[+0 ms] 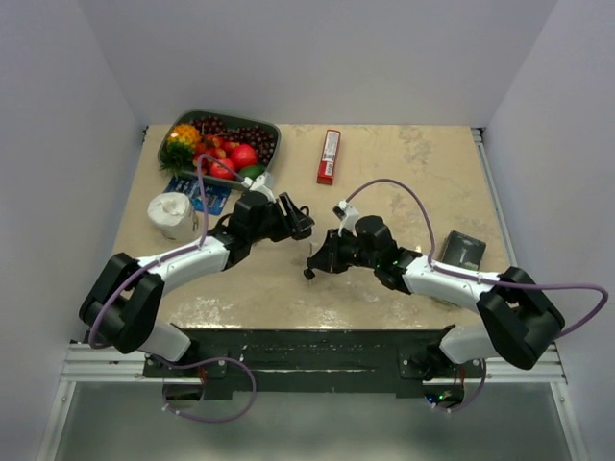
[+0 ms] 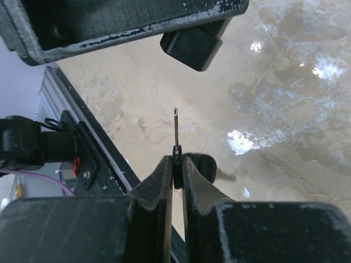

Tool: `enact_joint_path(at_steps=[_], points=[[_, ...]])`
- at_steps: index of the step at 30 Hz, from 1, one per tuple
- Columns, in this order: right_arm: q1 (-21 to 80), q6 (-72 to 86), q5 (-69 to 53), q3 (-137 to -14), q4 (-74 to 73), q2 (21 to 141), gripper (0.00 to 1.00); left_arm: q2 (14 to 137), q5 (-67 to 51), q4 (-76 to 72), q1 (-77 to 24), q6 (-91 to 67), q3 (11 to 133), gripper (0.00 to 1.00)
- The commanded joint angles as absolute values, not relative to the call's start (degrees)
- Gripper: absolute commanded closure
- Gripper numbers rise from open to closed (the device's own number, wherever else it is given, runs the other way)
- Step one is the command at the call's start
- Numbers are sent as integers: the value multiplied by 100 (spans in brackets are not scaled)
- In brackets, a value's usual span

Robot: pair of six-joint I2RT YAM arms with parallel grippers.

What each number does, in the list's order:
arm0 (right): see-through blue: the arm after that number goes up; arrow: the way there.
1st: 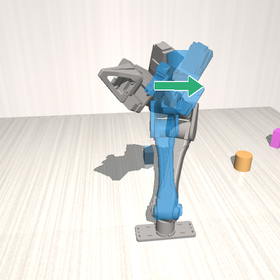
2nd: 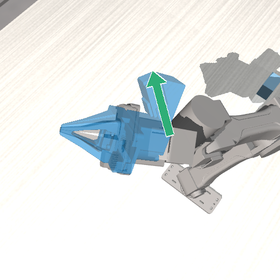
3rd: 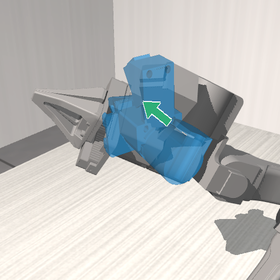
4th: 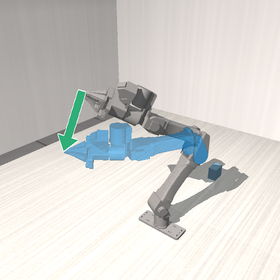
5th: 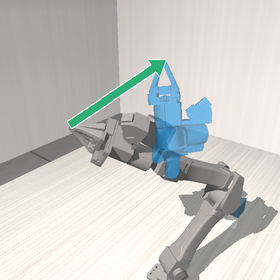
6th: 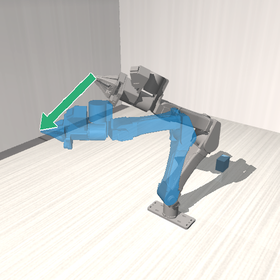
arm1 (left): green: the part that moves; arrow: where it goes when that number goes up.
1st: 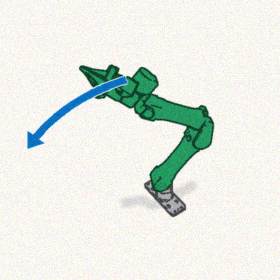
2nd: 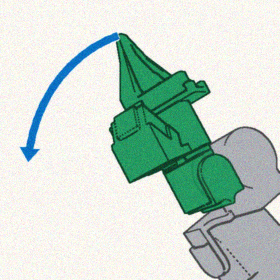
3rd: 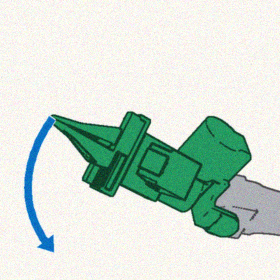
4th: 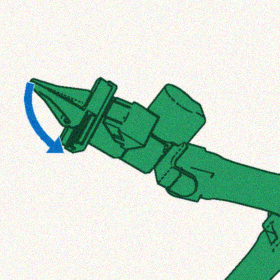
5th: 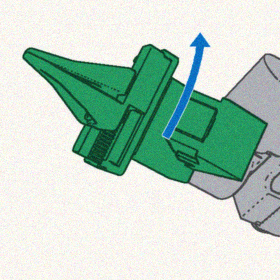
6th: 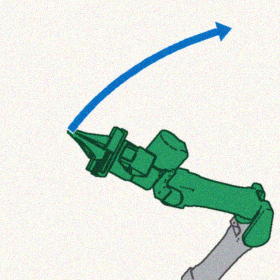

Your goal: Unlock with the key

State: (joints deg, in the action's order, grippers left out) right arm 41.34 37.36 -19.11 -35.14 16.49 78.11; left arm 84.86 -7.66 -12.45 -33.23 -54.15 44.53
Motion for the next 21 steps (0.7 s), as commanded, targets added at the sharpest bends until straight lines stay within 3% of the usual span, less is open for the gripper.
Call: enact_joint_path(at_steps=[1,21], points=[[4192,3797,-2074,-3937,1969,7857,100,8104,-484,-1890,-3296,-5195,4588,100],[4201,3858,-2382,-4157,2118,8341,100,7990,-203,-1776,-3612,-4808,4658,100]])
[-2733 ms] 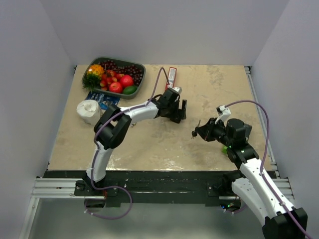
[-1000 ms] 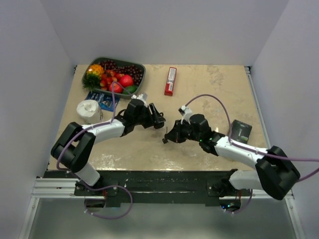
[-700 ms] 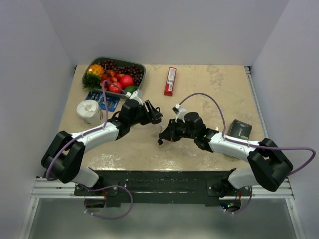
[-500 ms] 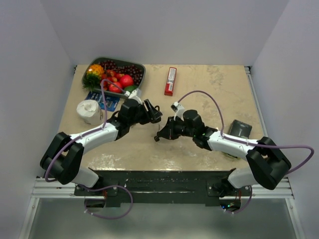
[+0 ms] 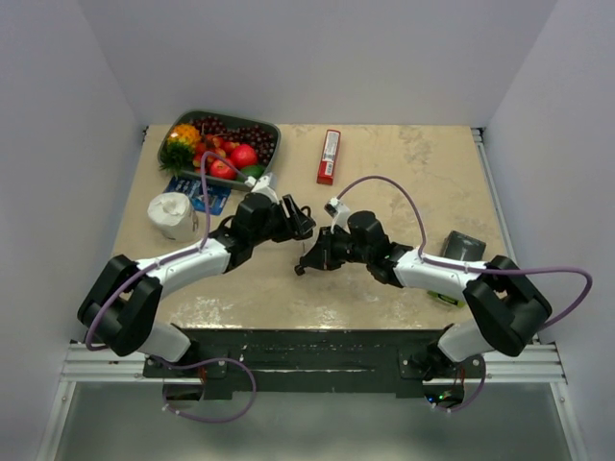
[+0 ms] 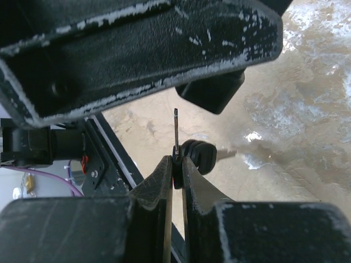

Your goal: Unlock with the key

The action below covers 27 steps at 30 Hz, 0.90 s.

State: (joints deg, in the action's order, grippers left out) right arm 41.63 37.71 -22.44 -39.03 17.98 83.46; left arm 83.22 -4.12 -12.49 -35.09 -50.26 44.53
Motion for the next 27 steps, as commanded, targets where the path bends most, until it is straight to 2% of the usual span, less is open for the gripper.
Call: enact_joint_path(at_steps=[1,27], points=[[4201,3876,-2382,-4166,2118,8341,100,7981,-176,-1767,-3621,-4782,4676,100],[3850,3973,-2531,-4122,2118,8235,100,7726,-18,-1705,-3920,-4447,4737,100]])
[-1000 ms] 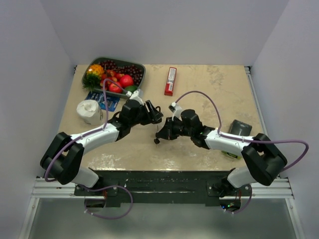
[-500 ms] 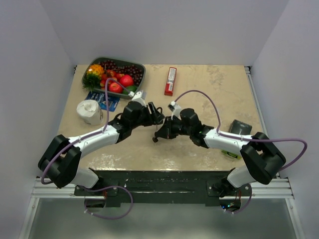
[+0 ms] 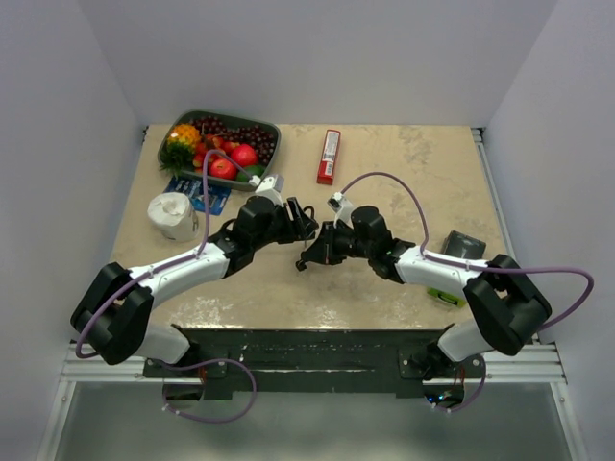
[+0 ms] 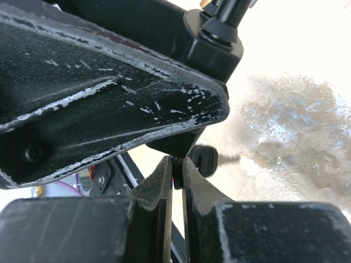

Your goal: Unlock with the key

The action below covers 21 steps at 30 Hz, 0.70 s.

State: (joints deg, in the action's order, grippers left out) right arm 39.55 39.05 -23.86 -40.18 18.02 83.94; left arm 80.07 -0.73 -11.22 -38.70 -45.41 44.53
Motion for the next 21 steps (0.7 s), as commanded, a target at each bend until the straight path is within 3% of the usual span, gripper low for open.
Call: enact_joint_path(at_steps=[1,21], points=[[3832,3981,-2540,-4122,2118,8244,100,7726,-18,-1705,-3929,-4430,4755,100],[3384,4307,-2444,-3885,2540,7981,100,7585,633,-1644,-4219,-4201,4685,100]])
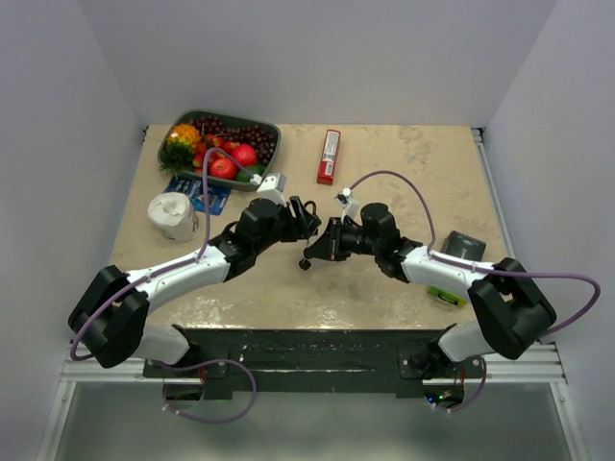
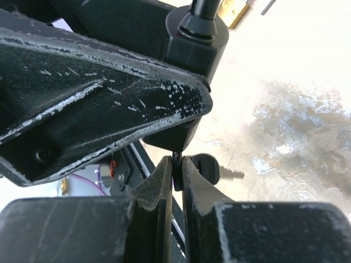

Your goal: Unlock with the key

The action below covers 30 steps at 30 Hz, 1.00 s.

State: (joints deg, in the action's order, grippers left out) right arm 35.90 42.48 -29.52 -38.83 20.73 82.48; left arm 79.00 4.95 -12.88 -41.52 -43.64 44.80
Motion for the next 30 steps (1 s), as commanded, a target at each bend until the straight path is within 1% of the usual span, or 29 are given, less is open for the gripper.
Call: enact_joint_path(at_steps=[1,10,19,30], points=[[3366,4333,-2435,-3867,2540,7946,100,7585,642,-1635,-4210,-4210,4685,100],[3208,4368,-2162,-3648,2531,7664,100,7488,651,-1608,-4210,-4227,4693,100],[3234,4351,-1961,-3577,2821,7691,100,7576,536,-1652,-4210,-4359,4658,100],[3682,4324,-600,-3068,3542,7321,100,7611,483,-1670,-4210,-4438,4650,100]])
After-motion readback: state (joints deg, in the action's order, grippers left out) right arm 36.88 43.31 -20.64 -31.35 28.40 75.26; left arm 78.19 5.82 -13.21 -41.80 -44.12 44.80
